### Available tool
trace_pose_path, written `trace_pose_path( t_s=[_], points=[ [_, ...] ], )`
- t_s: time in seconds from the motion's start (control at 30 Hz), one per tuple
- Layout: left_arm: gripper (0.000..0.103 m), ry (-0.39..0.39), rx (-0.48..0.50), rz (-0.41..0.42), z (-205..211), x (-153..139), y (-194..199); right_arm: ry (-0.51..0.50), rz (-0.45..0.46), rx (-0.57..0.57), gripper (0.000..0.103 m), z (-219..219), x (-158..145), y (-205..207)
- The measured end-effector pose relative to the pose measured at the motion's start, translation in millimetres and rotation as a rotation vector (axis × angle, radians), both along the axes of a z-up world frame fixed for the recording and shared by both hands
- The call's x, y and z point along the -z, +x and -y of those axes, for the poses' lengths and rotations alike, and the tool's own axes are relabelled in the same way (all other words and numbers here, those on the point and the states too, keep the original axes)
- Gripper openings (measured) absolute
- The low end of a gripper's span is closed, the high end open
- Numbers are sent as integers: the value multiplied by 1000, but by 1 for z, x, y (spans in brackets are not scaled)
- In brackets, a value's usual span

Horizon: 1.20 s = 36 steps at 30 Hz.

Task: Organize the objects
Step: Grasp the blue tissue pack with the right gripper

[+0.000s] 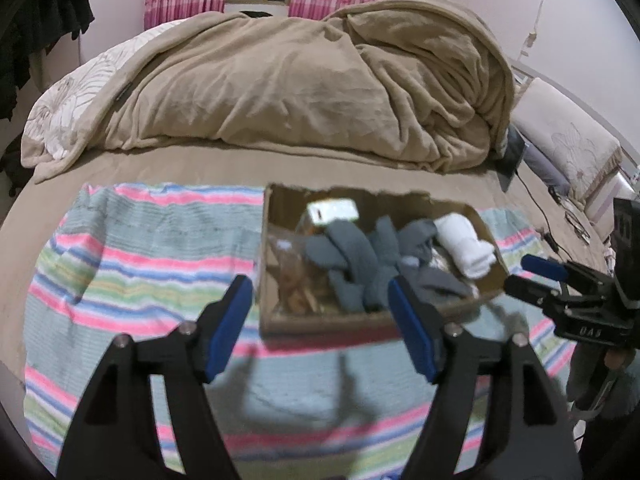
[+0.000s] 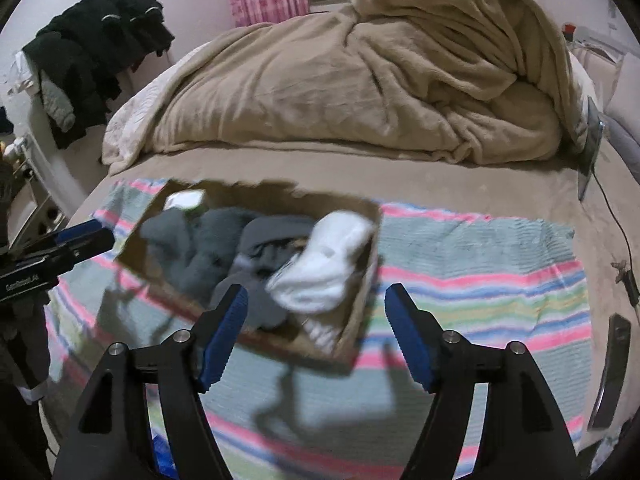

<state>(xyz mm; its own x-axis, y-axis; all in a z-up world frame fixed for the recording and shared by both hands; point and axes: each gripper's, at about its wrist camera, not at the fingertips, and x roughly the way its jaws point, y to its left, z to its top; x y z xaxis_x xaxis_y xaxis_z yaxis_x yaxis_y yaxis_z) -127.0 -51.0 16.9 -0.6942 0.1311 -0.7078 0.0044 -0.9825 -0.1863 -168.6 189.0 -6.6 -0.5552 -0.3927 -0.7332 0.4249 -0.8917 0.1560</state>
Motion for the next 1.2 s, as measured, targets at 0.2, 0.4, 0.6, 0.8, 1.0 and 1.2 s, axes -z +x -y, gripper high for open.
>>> trace_pose_path(
  t_s=[0.2, 0.4, 0.6, 0.8, 1.0, 1.2],
  points=[
    [72, 7, 3, 20, -2, 4, 30, -5, 24, -46, 77, 13, 6, 37],
    [72, 14, -1, 38, -1, 13, 58, 7, 50, -97, 83, 25, 19, 66],
    [72, 18, -11, 61, 4, 25, 86, 28, 85, -139, 83, 39, 36, 88],
    [72, 12, -9, 86, 7, 37, 110, 55, 116, -195, 83, 56, 50, 109],
    [72, 24, -10, 109, 10, 48, 128, 87, 157, -264, 83, 75, 70, 132],
    [72, 22, -1, 135, 9, 57, 141, 118, 196, -333, 83, 91, 91, 150]
  ],
)
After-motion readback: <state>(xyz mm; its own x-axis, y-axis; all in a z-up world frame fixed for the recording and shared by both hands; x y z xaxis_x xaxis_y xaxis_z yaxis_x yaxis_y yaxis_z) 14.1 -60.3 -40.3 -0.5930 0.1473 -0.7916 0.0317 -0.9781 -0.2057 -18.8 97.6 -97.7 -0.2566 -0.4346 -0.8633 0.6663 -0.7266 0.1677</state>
